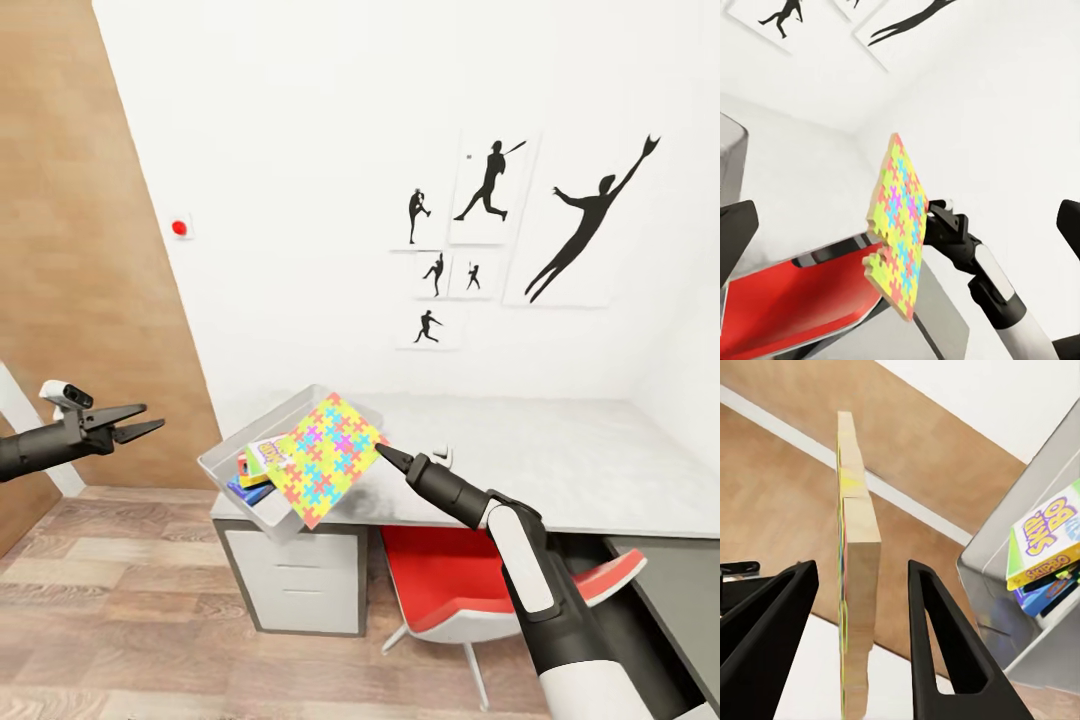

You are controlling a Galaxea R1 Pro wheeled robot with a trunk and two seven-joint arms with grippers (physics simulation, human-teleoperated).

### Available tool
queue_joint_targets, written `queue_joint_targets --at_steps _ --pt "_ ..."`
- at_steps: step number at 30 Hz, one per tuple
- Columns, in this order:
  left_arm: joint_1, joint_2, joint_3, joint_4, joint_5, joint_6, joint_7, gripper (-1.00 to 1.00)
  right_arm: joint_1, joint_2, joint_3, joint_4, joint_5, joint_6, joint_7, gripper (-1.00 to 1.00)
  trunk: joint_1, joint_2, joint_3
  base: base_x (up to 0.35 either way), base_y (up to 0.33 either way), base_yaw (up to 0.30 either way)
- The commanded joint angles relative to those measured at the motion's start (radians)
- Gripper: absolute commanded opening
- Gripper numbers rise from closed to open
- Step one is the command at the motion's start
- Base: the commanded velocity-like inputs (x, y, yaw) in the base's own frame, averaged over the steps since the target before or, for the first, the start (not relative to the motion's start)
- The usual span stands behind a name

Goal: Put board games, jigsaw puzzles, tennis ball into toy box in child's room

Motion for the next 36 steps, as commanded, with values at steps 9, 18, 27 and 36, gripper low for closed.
queue_joint_targets --at_steps 9,18,27,36 --pt "0.0 -0.001 0.001 0.002 0.001 0.011 -0.004 1.0 -0.001 0.001 -0.005 0.007 -0.005 0.006 0.0 -1.0 0.001 -0.002 -0.002 0.005 0.001 0.016" --pt "0.0 -0.001 0.002 0.002 0.001 0.012 -0.004 1.0 -0.001 0.001 -0.008 0.01 -0.005 0.006 0.0 -1.0 0.001 -0.002 -0.002 0.119 0.145 0.0" --pt "0.001 -0.001 0.002 0.003 0.001 0.012 -0.004 1.0 -0.001 0.0 -0.022 0.01 -0.004 0.009 -0.003 -1.0 0.001 -0.002 -0.002 0.161 0.251 0.0" --pt "0.001 -0.001 0.001 0.005 0.0 0.011 -0.004 1.0 -0.001 -0.007 -0.032 0.01 -0.008 0.022 -0.093 -1.0 0.001 -0.002 -0.002 0.113 0.172 0.0"
